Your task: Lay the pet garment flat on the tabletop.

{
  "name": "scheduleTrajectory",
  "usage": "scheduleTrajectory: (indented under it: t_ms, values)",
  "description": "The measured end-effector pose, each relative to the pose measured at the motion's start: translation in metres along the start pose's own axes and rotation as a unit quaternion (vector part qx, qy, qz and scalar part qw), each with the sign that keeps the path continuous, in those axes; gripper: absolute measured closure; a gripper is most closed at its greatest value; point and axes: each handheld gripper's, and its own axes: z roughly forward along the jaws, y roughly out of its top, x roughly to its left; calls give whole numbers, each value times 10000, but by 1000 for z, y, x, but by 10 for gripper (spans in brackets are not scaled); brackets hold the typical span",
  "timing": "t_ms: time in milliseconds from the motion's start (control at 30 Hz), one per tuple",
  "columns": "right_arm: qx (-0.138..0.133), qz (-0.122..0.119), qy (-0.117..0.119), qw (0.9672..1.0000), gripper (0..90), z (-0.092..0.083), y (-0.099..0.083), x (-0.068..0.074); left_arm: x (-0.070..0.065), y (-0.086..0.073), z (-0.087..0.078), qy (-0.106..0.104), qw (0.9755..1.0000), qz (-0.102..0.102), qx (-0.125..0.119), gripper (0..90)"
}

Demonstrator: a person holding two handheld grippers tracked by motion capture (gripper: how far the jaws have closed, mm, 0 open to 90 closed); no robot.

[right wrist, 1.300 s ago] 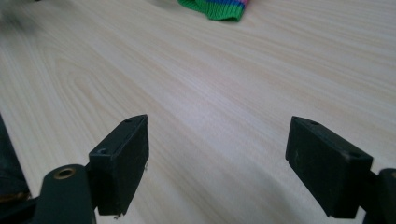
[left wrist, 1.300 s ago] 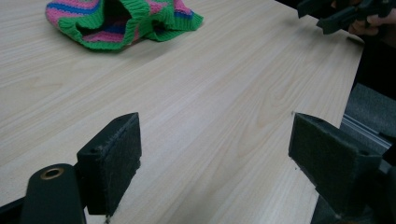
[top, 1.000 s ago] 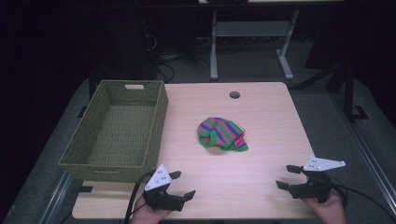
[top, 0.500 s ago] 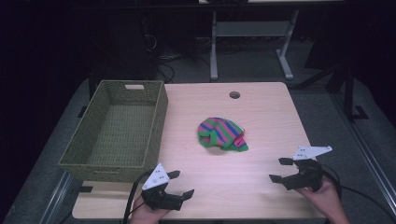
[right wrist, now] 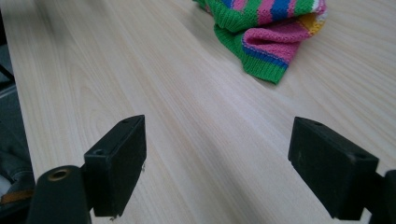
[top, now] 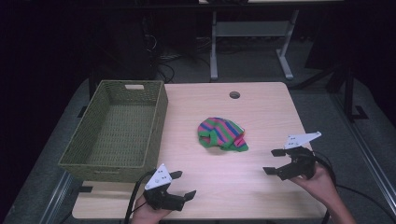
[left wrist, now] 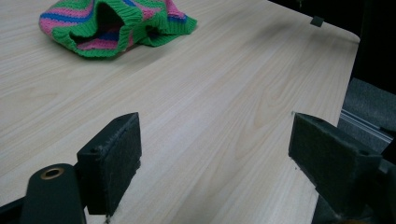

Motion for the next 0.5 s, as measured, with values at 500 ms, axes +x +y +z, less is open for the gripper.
scheduleTrajectory:
  t_ms: [500]
  values:
    - [267, -135, 214, 9993, 171, 18, 56, -13, 1, 0, -3, -47, 9999, -46, -124, 167]
